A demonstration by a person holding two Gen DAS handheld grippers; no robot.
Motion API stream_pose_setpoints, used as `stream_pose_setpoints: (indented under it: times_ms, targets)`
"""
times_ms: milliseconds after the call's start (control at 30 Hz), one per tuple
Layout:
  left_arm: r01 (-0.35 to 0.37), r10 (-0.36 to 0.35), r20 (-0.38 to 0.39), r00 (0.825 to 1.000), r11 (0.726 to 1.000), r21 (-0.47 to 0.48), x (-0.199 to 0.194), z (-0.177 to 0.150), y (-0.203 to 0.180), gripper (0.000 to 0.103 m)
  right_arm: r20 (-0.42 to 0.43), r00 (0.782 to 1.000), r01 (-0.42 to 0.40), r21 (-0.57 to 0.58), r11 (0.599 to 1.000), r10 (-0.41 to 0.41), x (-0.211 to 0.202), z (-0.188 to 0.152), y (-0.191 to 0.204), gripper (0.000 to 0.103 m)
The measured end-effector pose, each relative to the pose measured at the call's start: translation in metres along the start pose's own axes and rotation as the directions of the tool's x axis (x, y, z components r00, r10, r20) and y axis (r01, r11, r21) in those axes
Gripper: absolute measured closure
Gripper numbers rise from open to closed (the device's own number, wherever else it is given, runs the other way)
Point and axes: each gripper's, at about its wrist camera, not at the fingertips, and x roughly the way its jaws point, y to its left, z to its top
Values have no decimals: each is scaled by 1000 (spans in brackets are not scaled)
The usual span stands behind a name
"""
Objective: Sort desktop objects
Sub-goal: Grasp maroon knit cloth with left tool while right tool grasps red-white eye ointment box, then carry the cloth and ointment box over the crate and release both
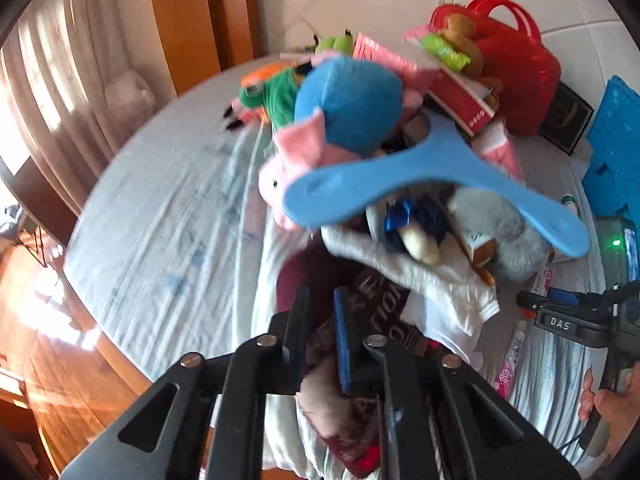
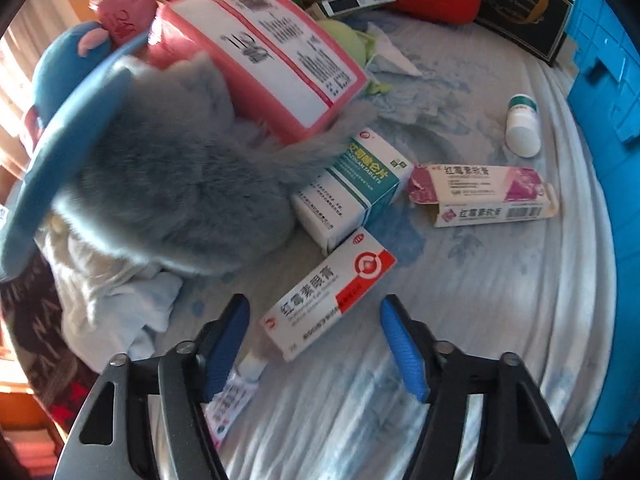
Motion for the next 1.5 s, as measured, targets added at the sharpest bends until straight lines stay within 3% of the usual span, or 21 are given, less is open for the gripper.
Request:
stream_pose_setpoints:
  times_ms: [33, 133, 233, 300, 333, 400, 433, 567, 600, 633, 667, 733, 800, 867, 900, 1033, 1233, 1367, 1500]
  targets:
    - [-2, 2, 11, 1000, 1000, 12, -3, 2, -2, 103, 12, 999, 37, -14, 999, -37, -3, -1, 1, 60]
    - [27, -28, 23, 999, 999, 39, -7, 12, 0, 103, -4, 1000, 9, 2, 1000, -9, -13, -4, -6, 67]
    - [95, -96, -46, 994, 995, -12, 3, 19, 2, 101, 1, 1000, 1, 20, 1000, -1, -30, -13, -16, 73]
    - [96, -96, -82, 992, 995, -12, 16, 16, 0, 83, 8, 1000, 3, 24, 1000, -3, -41, -20, -23, 75]
    - [88, -87, -75, 993, 996, 1, 20, 14, -3, 64, 7, 1000, 7, 23, 1000, -7, -45, -23, -26, 76]
    - [58, -56, -66, 996, 998, 28, 34, 13, -10, 35, -5, 1000, 13, 16, 1000, -13, -48, -28, -31, 76]
    - [68, -66, -68, 996, 997, 28, 39, 13, -12, 33, -19, 1000, 13, 15, 1000, -12, -47, -30, -33, 76]
    - [82, -76, -124, 989, 996, 43, 70, 10, -18, 33, -12, 1000, 6, 20, 1000, -6, -41, -35, -27, 73]
    - [65, -56, -147, 988, 996, 60, 81, 7, -23, 43, -13, 1000, 7, 17, 1000, -7, -41, -35, -25, 70]
    - [40, -26, -160, 987, 996, 85, 89, 4, -28, 79, -16, 1000, 3, 17, 1000, -3, -41, -35, -24, 62]
    - [20, -1, -174, 985, 994, 110, 94, 3, -33, 89, -16, 1000, 1, 19, 1000, 0, -40, -34, -22, 48]
    - [12, 5, -151, 988, 993, 115, 89, 4, -36, 97, -6, 1000, 6, 9, 1000, -6, -38, -32, -18, 38]
    - [12, 2, -118, 993, 992, 122, 74, 7, -38, 97, 5, 1000, 28, -11, 1000, -28, -34, -29, -12, 38]
    - [14, -3, -87, 996, 992, 126, 57, 10, -37, 98, -14, 999, 38, -38, 999, -38, -29, -26, -7, 77]
    - [9, -1, -67, 998, 993, 121, 45, 13, -35, 98, 2, 997, 73, -62, 995, -73, -33, -26, -4, 77]
    - [-5, 6, -10, 1000, 996, 92, 3, 20, -24, 98, 34, 999, 30, -75, 997, -27, -66, -33, -3, 77]
    - [-19, 13, 109, 994, 998, 56, -51, 39, -20, 98, 150, 988, -28, -61, 998, 37, -139, -41, -4, 77]
    - [-10, -4, 224, 975, 998, 62, -86, 57, -25, 98, 266, 963, -35, -63, 997, 50, -176, -28, -23, 77]
    - [-2, -27, 350, 936, 997, 82, -130, 79, -38, 98, 386, 921, -32, -46, 998, 47, -224, -27, -41, 77]
